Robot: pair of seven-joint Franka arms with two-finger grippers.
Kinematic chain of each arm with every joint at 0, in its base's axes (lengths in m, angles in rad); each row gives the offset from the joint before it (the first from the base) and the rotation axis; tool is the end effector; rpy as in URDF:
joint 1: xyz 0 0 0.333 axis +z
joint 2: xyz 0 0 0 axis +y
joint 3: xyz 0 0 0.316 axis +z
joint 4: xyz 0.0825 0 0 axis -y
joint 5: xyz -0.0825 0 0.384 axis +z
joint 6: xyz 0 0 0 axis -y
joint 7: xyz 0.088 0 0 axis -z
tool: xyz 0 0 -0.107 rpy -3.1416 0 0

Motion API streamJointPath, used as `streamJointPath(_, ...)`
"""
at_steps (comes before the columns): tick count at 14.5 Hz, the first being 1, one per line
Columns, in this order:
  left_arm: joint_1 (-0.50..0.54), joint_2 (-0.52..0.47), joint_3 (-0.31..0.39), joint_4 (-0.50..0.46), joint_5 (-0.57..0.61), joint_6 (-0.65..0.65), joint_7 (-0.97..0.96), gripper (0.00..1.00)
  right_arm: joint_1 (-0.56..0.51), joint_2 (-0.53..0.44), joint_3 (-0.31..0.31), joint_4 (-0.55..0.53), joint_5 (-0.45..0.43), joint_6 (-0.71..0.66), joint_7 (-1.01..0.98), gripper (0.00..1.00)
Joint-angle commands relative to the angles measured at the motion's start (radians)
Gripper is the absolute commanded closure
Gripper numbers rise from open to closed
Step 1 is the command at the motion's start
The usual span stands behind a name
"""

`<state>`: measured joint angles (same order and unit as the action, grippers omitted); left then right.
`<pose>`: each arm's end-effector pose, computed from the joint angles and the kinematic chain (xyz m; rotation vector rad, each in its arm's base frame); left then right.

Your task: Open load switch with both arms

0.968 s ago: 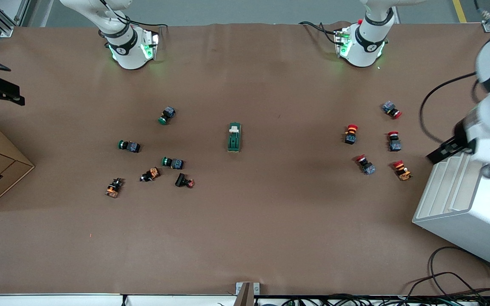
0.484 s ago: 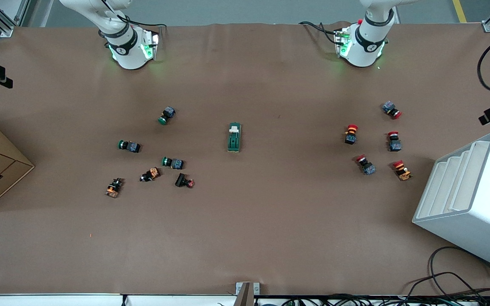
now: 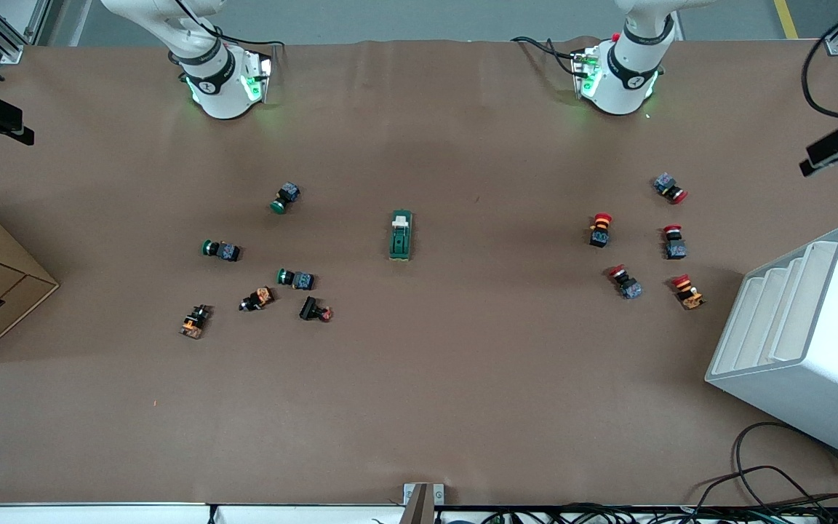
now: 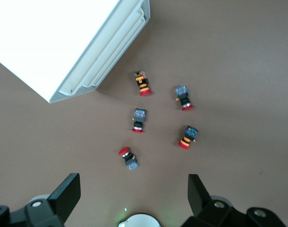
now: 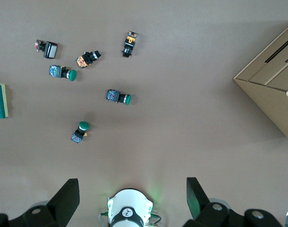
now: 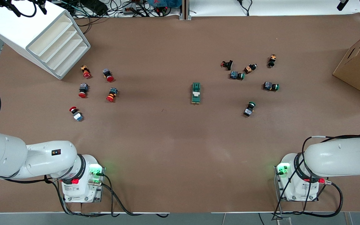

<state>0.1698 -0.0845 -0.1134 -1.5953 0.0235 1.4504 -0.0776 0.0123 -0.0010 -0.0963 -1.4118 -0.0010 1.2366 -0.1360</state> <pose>0.5146 0.0290 0.6479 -3.0993 -0.2123 0.0941 0.5144 -0.0435 0.6711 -3.1106 -0.0805 0.2702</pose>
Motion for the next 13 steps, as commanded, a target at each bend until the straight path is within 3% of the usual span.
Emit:
streamJointPath(1,0.002,-0.066,-0.024,-0.061,-0.014,-0.005,-0.007,0.00,0.012,-0.028,-0.006,-0.035,0.013,0.018,0.038,0.00)
streamJointPath(5,-0.007,-0.066,-0.066,-0.058,-0.037,0.002,-0.086,0.00,0.018,-0.042,-0.002,-0.042,0.012,0.020,0.041,0.00)
streamJointPath(8,-0.010,-0.066,-0.069,-0.051,-0.039,0.001,-0.087,0.00,0.018,-0.091,-0.002,-0.113,0.010,0.058,0.042,0.00)
streamJointPath(13,-0.033,-0.046,-0.069,-0.003,-0.039,-0.005,-0.071,0.00,0.017,-0.103,0.010,-0.122,0.015,0.060,0.115,0.00)
